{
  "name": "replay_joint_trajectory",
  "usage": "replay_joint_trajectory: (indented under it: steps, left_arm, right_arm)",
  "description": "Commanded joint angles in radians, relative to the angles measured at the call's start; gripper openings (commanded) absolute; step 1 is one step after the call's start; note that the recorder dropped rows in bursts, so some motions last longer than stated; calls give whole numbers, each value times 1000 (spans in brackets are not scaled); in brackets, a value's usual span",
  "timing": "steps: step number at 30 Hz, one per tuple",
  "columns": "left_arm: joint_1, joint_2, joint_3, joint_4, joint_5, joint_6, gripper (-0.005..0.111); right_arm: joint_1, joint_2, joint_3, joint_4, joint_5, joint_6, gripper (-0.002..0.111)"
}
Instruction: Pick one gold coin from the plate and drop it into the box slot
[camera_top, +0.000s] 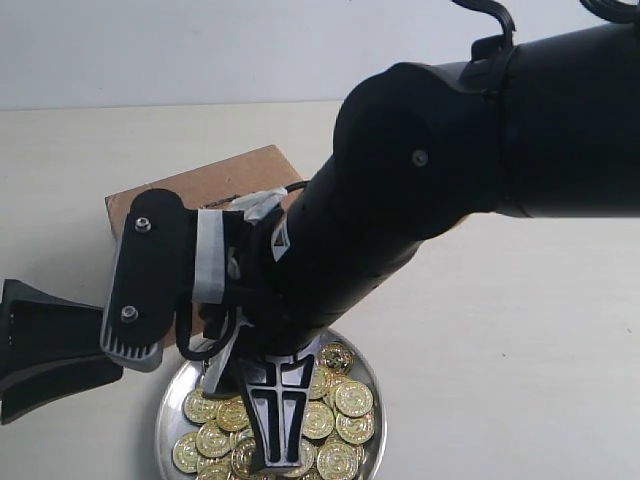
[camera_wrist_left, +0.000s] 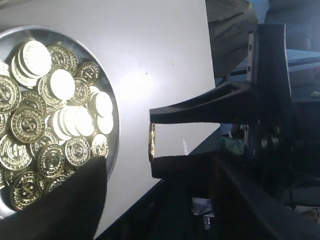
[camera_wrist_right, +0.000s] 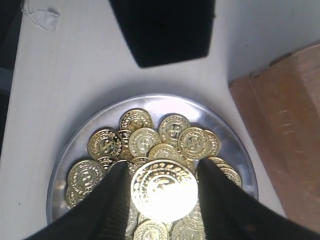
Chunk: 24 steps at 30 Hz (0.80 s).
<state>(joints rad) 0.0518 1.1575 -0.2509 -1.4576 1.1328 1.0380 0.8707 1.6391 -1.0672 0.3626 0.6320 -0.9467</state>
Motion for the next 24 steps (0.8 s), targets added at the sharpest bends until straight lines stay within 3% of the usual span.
replay_joint_trajectory:
  steps: [1, 9, 18, 24]
  left_arm:
    - [-64, 45, -5, -73, -17, 56, 59]
    - [-189, 146, -31, -151, -75, 114, 59]
    - [-204, 238, -92, -175, -84, 143, 59]
    - [-204, 288, -101, -174, -51, 175, 39]
  right_arm:
    - [2, -11, 1, 4, -21, 8, 27]
    - [2, -11, 1, 4, -25, 8, 27]
    - [2, -11, 1, 4, -29, 14, 27]
    - [2, -11, 1, 4, -54, 14, 27]
